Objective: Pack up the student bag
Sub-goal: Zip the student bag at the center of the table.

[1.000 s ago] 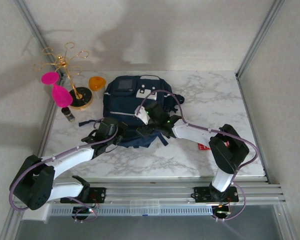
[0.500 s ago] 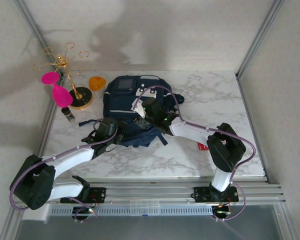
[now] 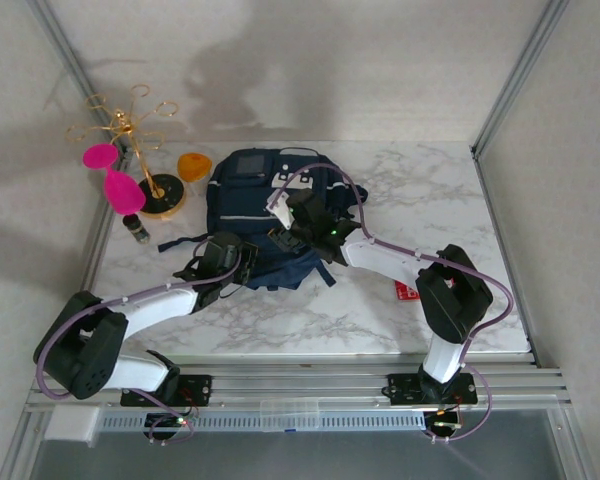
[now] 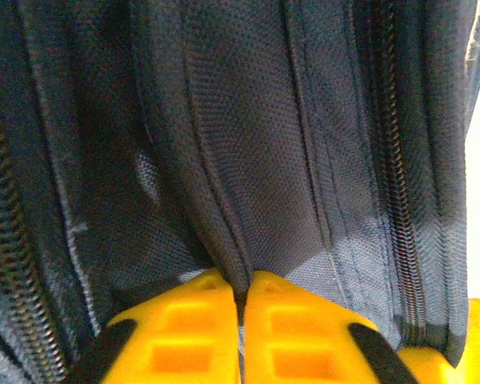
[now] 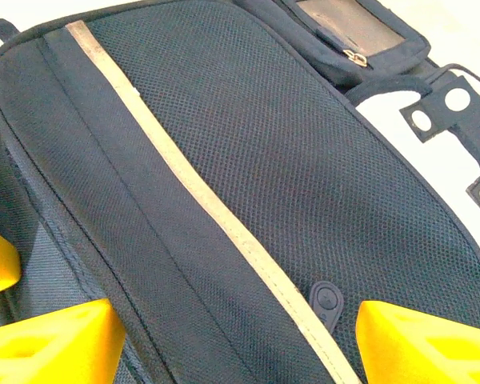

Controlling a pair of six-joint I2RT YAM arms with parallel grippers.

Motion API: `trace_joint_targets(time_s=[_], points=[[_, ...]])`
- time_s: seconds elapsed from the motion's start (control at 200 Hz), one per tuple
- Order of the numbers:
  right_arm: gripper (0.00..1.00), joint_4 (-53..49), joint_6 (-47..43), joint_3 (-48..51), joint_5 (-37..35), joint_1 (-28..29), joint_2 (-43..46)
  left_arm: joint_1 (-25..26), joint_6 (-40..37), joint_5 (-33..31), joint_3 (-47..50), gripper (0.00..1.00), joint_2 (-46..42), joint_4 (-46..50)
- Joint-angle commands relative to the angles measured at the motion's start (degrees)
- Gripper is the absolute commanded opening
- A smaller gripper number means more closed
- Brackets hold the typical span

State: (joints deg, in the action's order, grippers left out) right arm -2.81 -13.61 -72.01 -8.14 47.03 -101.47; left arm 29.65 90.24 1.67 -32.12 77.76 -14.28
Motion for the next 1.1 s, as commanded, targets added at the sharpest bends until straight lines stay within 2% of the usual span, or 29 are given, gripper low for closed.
trace_joint_targets(time_s=[0.0, 0.14, 0.24, 0.315, 0.421, 0.621, 0.786, 0.866, 1.096], points=[[0.77, -1.31, 4.99, -1.86, 0.70, -0.89, 3.75, -1.31, -0.38, -1.39, -2.89, 0.00, 0.40, 0.07], [0.82, -5.06, 15.51, 0.95, 6.95, -0.92, 10.29, -2.14, -1.36, -0.25, -5.09, 0.00, -0.25, 0.92], [0.81, -9.86, 21.90, 1.96, 5.37, -0.96, 13.57, -2.66, -1.29, 1.43, -6.04, 0.00, -0.96, 0.75], [0.78, -14.06, 26.58, 2.55, 5.09, -1.16, 14.84, -2.92, -0.45, 2.47, -6.07, 0.00, -1.60, 0.13], [0.73, -13.85, 28.50, 6.54, 9.75, -1.13, 16.65, -3.32, 0.44, 3.83, -6.33, 0.00, -2.18, -0.79], [0.64, -15.82, 32.48, 6.17, 9.87, -1.09, 13.95, -3.63, 0.91, 4.15, -7.31, 0.00, -3.30, -0.89], [0.59, -14.13, 31.43, 3.98, 10.28, -1.07, 10.06, -3.63, 0.12, 3.43, -8.82, 0.00, -3.80, 0.75], [0.51, -14.13, 27.74, 2.97, 9.88, -1.13, 8.09, -3.68, -0.15, 3.27, -9.31, 0.00, -3.84, 1.16], [0.47, -14.96, 23.52, 0.43, 4.72, -1.10, 5.54, -3.63, -0.59, 3.12, -9.84, 0.00, -3.58, 1.76]])
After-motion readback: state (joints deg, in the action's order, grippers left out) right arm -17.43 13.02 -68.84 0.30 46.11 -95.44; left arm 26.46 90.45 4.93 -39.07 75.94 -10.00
